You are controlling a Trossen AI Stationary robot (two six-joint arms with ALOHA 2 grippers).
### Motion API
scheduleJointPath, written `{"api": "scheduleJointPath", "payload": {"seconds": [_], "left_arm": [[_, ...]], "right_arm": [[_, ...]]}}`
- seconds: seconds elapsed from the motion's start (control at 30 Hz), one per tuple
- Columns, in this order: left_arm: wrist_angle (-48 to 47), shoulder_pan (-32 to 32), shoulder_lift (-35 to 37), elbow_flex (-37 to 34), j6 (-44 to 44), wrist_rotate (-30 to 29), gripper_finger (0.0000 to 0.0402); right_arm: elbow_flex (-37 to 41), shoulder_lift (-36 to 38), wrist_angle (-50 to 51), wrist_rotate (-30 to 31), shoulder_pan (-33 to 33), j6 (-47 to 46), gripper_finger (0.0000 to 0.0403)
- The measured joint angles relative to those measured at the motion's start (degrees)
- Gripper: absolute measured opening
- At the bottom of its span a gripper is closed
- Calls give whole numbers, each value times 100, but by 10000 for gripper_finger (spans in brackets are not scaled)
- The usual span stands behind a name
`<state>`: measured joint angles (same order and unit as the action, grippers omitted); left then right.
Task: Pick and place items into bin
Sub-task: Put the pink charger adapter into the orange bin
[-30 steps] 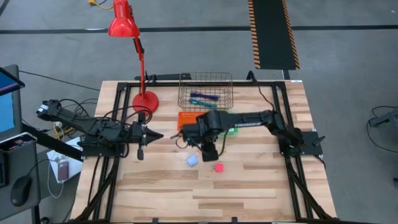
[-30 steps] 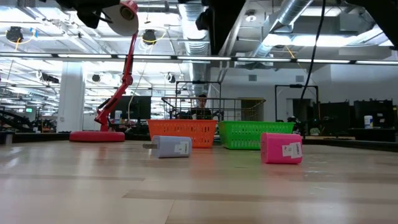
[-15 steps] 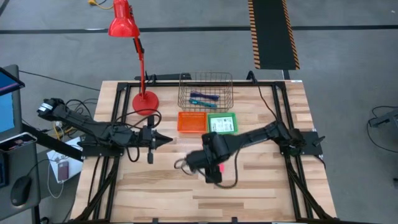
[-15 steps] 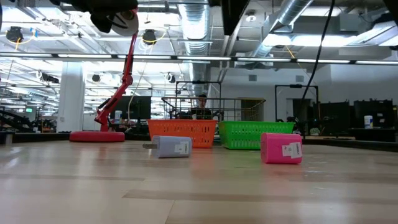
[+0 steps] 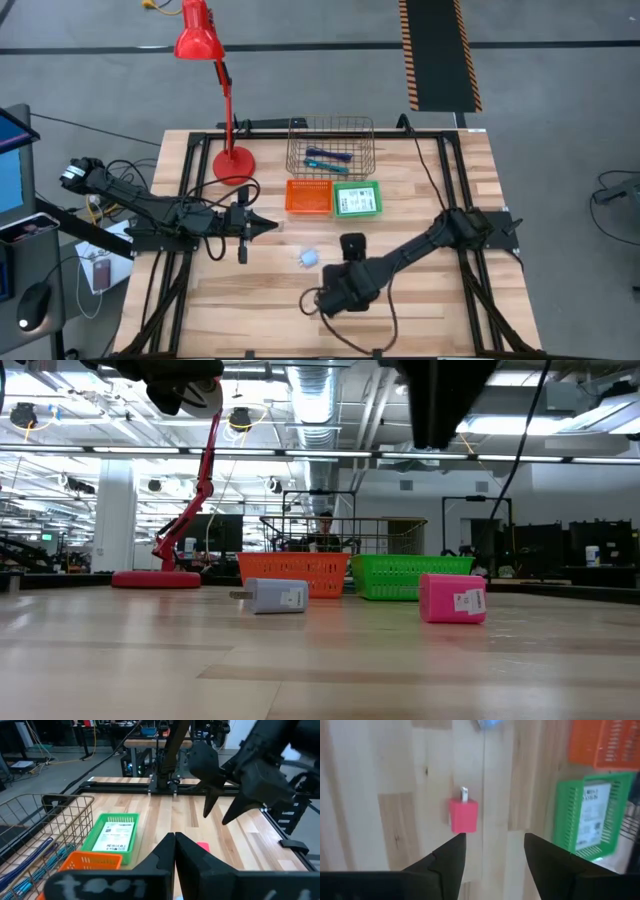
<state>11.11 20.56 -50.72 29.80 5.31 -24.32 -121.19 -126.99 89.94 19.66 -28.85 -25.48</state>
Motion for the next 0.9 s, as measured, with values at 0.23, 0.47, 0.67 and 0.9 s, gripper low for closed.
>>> {"api": "scheduleJointPath", "payload": {"seconds": [0.23,0.47,0.67,0.9], "left_arm": [[-4,2,0,0,61,350,0],[-6,1,0,0,199,453,0],[-6,1,-2,0,284,453,0],[-6,0,-2,0,285,450,0]], "right_arm": [[1504,1262,-283,589,-386,-812,189],[4071,3616,-3310,748,-504,-234,181],[6311,5045,-5283,725,-254,8,181],[7474,5481,-6216,722,24,40,179]]}}
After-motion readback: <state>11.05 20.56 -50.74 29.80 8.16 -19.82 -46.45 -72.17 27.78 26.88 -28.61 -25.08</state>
